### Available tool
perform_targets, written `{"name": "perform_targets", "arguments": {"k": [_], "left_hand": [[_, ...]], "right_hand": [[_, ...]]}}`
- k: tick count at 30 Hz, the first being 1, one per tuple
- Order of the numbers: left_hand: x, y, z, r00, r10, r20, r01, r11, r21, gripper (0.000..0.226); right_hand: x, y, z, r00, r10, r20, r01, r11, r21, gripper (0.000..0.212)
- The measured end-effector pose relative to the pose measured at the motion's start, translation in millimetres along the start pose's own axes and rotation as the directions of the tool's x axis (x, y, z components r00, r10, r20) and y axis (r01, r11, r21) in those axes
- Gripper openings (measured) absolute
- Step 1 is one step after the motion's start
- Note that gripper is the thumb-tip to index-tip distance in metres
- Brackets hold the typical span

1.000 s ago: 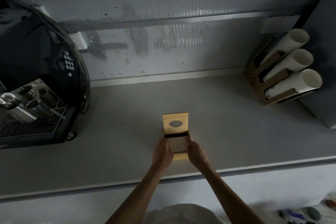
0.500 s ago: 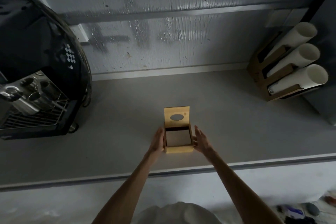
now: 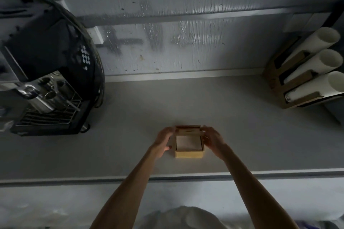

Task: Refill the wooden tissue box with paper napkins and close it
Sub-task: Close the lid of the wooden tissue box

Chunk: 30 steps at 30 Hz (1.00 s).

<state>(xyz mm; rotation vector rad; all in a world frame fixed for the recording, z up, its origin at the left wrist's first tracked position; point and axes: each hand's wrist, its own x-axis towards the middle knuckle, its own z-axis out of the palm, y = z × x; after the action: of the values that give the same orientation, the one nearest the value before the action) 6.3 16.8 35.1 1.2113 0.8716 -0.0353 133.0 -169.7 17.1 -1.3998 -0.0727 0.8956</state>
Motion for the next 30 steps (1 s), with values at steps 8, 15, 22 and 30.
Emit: {"name": "perform_targets", "arguments": {"k": [8, 15, 22, 30], "left_hand": [[-6.6, -39.7, 7.9, 0.987, 0.117, -0.109, -0.126, 0.989, -0.074, 0.050], [2.2, -41.7, 8.9, 0.986, 0.111, -0.124, -0.112, 0.994, 0.001, 0.045], [3.1, -43.5, 10.1, 0.992, 0.015, -0.128, -0.011, 0.999, 0.032, 0.041], [-8.4, -43.2, 36.4, 0.987, 0.159, -0.009, -0.151, 0.953, 0.261, 0.033]], "right_hand": [[-6.9, 28.7, -4.1, 0.978, -0.188, -0.094, 0.161, 0.957, -0.243, 0.029], [-8.4, 34.9, 0.1, 0.963, -0.211, -0.170, 0.166, 0.955, -0.245, 0.037], [-7.0, 44.4, -1.8, 0.962, -0.162, -0.221, 0.074, 0.930, -0.360, 0.029], [-40.1, 31.7, 8.9, 0.979, -0.129, -0.157, 0.067, 0.935, -0.348, 0.040]]}}
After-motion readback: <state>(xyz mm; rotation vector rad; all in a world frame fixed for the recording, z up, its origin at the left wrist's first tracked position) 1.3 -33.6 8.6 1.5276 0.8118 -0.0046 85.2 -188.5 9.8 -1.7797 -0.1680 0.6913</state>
